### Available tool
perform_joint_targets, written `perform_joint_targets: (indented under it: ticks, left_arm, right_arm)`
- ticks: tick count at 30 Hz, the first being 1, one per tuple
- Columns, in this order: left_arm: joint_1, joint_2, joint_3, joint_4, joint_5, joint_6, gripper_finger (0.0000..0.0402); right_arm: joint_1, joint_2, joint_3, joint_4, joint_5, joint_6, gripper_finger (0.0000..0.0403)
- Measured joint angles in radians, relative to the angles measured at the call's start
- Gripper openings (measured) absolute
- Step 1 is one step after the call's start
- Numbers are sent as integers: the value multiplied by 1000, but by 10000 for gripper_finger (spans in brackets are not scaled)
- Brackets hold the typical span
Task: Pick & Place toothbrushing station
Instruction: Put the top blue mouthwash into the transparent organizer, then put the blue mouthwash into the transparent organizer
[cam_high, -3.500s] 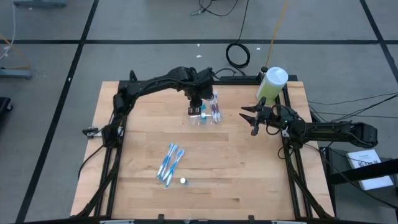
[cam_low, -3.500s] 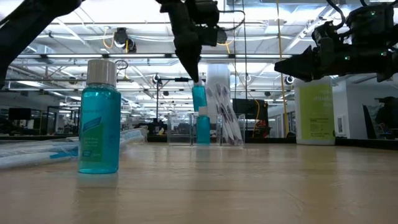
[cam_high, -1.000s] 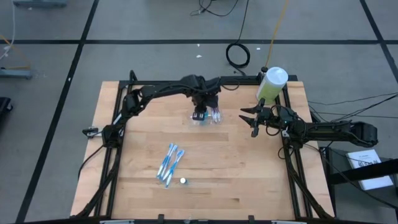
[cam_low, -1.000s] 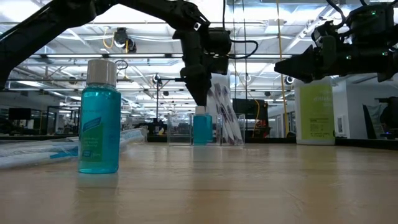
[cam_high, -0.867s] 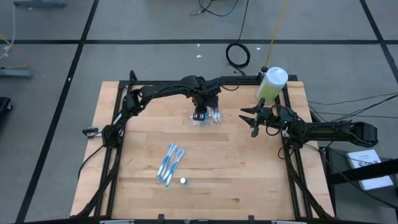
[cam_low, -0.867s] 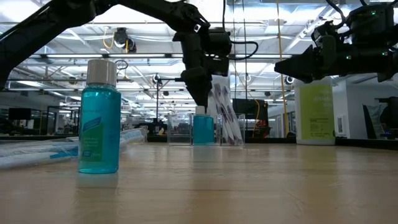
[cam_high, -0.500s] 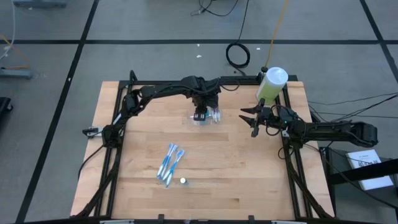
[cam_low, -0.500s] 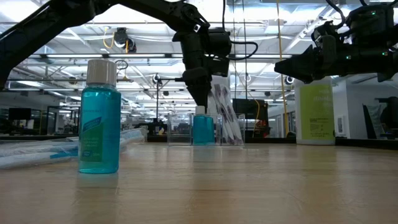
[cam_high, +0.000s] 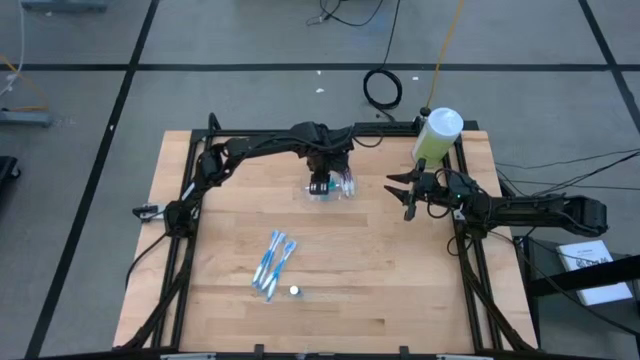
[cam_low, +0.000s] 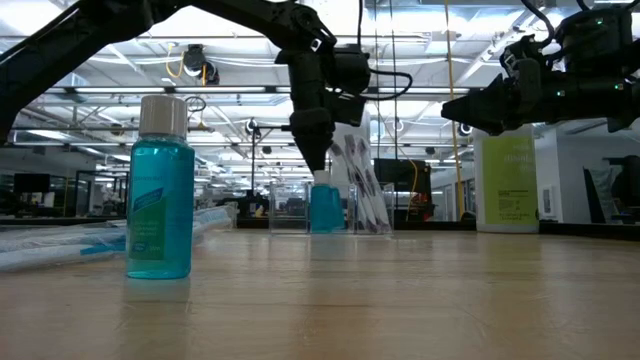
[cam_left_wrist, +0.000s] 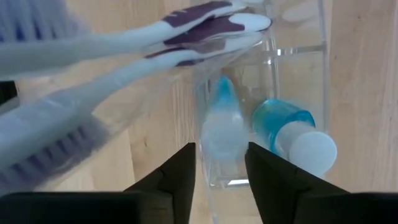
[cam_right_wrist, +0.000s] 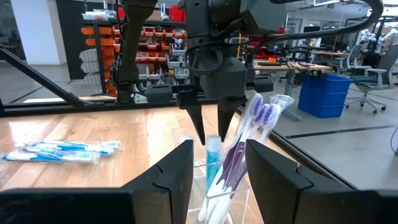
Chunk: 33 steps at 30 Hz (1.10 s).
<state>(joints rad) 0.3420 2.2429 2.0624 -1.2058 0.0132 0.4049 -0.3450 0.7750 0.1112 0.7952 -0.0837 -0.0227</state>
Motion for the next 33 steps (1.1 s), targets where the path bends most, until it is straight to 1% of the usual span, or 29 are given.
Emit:
perform_joint_targets:
  ticks: [6, 8, 12, 15, 17, 20, 22, 24, 27, 31, 33]
  left_arm:
    - [0, 0, 0, 0, -1, -6, 189]
    - [0, 0, 1, 0, -23, 1, 199]
    - [-8, -2, 1, -3, -143, 0, 209]
    - [-18, -8, 2, -28, -256, 0, 206]
    - [-28, -14, 2, -38, -314, 0, 202]
    - [-38, -36, 3, -50, -332, 0, 197]
    - [-43, -65, 3, -65, -312, -2, 196]
    - [-46, -103, 3, -81, -255, -15, 197]
    - [-42, -181, 3, -102, -116, -63, 201]
    - [-38, -298, 3, -118, 72, -164, 202]
    - [-53, -351, -6, -116, 134, -188, 202]
  right_arm:
    - [0, 0, 0, 0, 0, 0, 141]
    - [0, 0, 0, 0, 0, -2, 141]
    - [0, 0, 0, 0, 0, -5, 141]
    - [0, 0, 0, 0, 0, -5, 141]
    - [0, 0, 0, 0, 0, -6, 141]
    - [0, 0, 0, 0, 0, -8, 141]
    - [0, 0, 0, 0, 1, -8, 141]
    - [0, 0, 0, 1, 2, -15, 141]
    - [0, 0, 0, 0, 3, -19, 141]
    - [0, 0, 0, 0, 3, -17, 141]
    - [0, 0, 0, 0, 2, -16, 141]
